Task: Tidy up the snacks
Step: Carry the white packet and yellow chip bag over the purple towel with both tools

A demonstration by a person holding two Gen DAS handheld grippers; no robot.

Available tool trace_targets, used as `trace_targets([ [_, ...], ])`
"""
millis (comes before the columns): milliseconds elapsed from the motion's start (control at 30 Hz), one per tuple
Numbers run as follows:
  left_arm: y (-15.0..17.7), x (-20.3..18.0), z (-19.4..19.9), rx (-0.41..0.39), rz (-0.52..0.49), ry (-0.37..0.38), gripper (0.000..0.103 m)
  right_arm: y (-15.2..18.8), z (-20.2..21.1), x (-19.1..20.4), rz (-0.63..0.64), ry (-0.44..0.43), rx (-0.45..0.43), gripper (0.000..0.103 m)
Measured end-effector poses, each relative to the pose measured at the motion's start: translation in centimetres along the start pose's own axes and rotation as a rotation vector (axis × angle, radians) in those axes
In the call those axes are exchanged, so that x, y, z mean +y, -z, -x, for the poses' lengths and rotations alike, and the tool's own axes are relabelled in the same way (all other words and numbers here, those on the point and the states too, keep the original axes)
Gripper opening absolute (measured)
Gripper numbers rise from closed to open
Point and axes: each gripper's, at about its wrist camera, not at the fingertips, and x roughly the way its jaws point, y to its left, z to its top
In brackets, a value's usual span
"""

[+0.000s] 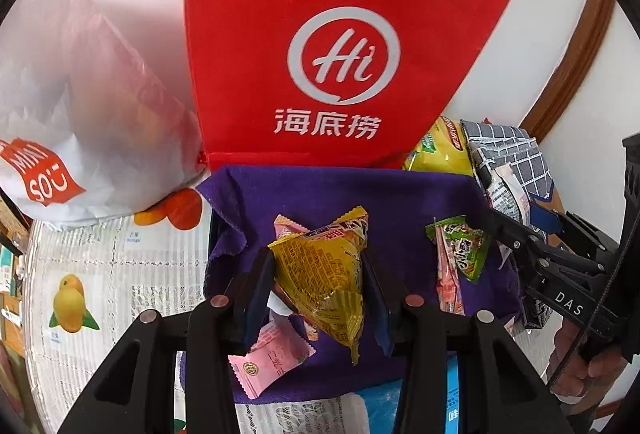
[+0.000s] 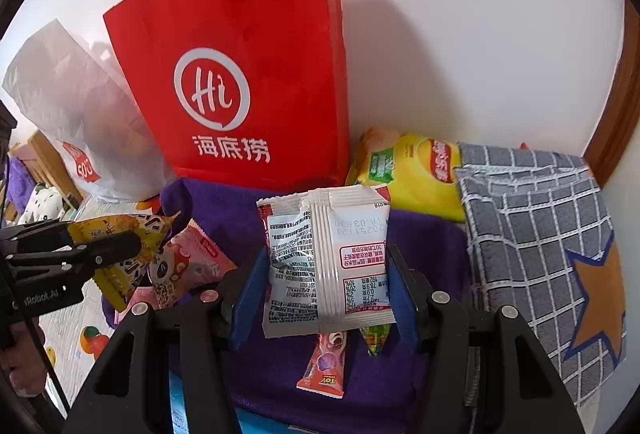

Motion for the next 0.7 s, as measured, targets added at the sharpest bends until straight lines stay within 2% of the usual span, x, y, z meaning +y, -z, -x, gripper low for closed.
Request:
trace_targets([
  [700, -0.1, 1.0, 0.1, -0.008, 0.021, -0.023, 0.042, 0.1, -0.4, -1.5, -0.017, 0.046, 0.008, 0.057],
])
